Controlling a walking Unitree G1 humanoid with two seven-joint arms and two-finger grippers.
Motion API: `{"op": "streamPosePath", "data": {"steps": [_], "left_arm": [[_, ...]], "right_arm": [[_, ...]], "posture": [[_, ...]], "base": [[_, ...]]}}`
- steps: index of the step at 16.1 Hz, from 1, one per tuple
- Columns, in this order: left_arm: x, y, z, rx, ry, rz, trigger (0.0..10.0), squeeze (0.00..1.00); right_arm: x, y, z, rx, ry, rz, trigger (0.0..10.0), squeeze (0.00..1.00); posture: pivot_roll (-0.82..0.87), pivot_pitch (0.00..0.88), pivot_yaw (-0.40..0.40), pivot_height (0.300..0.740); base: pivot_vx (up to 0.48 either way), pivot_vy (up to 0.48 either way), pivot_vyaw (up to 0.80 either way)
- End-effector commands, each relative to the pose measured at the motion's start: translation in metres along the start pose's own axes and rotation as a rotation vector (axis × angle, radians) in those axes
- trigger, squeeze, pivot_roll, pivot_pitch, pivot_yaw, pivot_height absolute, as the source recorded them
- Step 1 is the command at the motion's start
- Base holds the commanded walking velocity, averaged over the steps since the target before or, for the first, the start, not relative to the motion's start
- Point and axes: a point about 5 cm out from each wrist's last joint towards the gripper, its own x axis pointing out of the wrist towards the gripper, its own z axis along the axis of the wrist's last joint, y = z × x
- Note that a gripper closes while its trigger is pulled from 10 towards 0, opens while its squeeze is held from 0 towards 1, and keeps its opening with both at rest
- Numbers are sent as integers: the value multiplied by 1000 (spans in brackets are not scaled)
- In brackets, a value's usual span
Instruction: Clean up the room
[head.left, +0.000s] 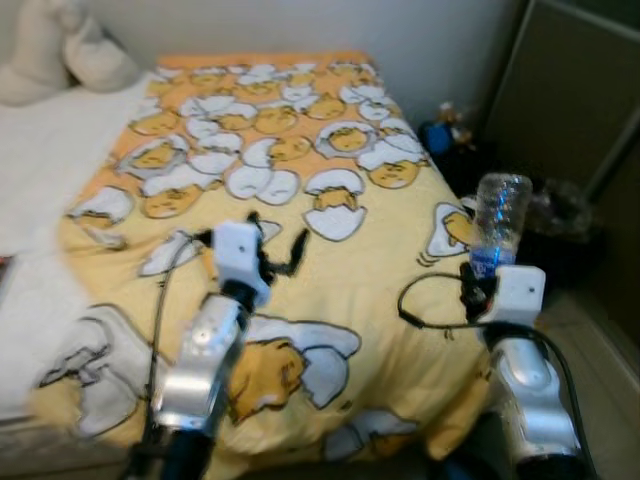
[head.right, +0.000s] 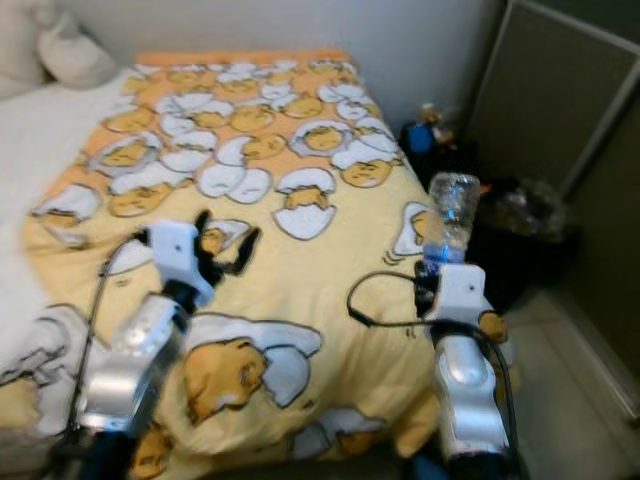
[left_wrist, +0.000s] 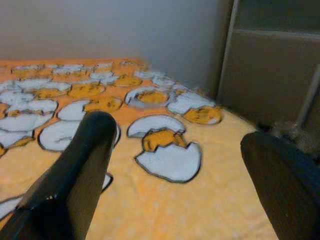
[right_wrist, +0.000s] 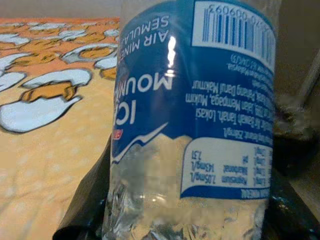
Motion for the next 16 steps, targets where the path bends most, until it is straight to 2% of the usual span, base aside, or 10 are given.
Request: {"op": "streamPosePath", "data": {"steps": [1, 4, 8, 14, 15, 16], "left_arm": [[5, -5, 4, -2, -15, -12, 10000, 0], [9, 0, 8, 18, -12, -17, 10000, 0], [11, -1, 8, 33, -2, -42, 10000, 0], [16, -2, 8, 55, 19, -76, 10000, 0], [21, -7, 4, 76, 66, -130, 10000, 0], [24, -20, 1, 79, 99, -255, 10000, 0]], "right_arm": [[1, -11, 5, -5, -18, -30, 10000, 0], [-1, -14, -2, 43, 16, -57, 10000, 0], [-7, -12, -15, 90, 59, -84, 10000, 0], [-6, -10, -27, 110, 114, -84, 10000, 0], [-1, -11, -32, 125, 142, -103, 10000, 0], [6, -12, -38, 142, 176, -126, 10000, 0]], "posture": [[-103, 0, 41, 732], [-99, 0, 53, 732], [-101, 15, 78, 732], [-108, 35, 106, 732], [-100, 54, 121, 732], [-92, 77, 137, 732]], "base": [[0, 0, -506], [0, 0, -504], [0, 0, -506], [0, 0, -507], [0, 0, -506], [0, 0, -444]]}}
